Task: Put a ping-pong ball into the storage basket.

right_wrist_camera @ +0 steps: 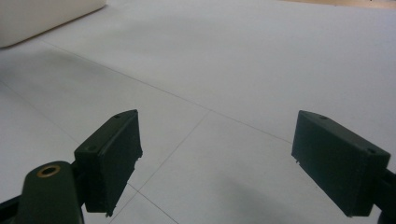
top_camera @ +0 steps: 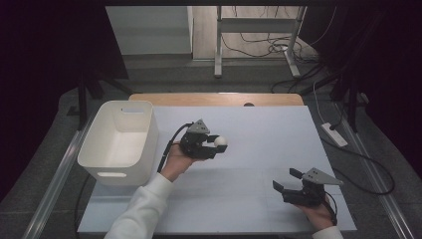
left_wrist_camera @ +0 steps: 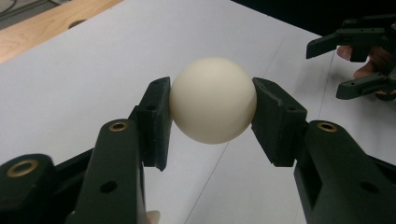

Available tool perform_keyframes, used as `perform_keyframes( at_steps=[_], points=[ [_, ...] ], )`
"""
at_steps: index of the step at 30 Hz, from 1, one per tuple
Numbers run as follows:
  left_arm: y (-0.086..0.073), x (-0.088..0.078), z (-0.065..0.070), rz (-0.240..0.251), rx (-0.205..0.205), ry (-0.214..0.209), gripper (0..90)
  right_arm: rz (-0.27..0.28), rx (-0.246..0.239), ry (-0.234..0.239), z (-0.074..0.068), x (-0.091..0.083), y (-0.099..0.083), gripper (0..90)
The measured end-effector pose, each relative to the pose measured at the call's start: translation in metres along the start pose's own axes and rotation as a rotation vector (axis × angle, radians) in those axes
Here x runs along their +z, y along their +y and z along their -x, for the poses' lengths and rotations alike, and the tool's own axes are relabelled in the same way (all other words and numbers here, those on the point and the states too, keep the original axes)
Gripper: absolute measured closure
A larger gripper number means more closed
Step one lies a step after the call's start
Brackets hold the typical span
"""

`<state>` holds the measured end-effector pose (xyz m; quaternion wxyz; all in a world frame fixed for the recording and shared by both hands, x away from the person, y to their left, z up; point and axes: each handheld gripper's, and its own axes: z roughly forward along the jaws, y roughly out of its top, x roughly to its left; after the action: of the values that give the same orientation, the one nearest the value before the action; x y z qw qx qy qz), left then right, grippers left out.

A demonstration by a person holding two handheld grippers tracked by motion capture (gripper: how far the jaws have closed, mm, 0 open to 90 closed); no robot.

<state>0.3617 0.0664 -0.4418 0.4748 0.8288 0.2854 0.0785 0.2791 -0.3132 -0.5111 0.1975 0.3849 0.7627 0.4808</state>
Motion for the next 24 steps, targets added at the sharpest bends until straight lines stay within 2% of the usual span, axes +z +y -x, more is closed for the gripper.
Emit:
perform_keyframes(
  at_steps=[16, 24],
  points=[
    [0.0, -0.025, -0.004, 0.058, -0.01, 0.04, 50.6, 0.001, 0.001, -0.003, 0.0, 0.0, 0.0, 15.9],
    [-0.001, -0.029, -0.005, 0.064, -0.01, 0.059, 50.6, 0.0, 0.001, -0.004, 0.0, 0.0, 0.0, 15.9]
  ],
)
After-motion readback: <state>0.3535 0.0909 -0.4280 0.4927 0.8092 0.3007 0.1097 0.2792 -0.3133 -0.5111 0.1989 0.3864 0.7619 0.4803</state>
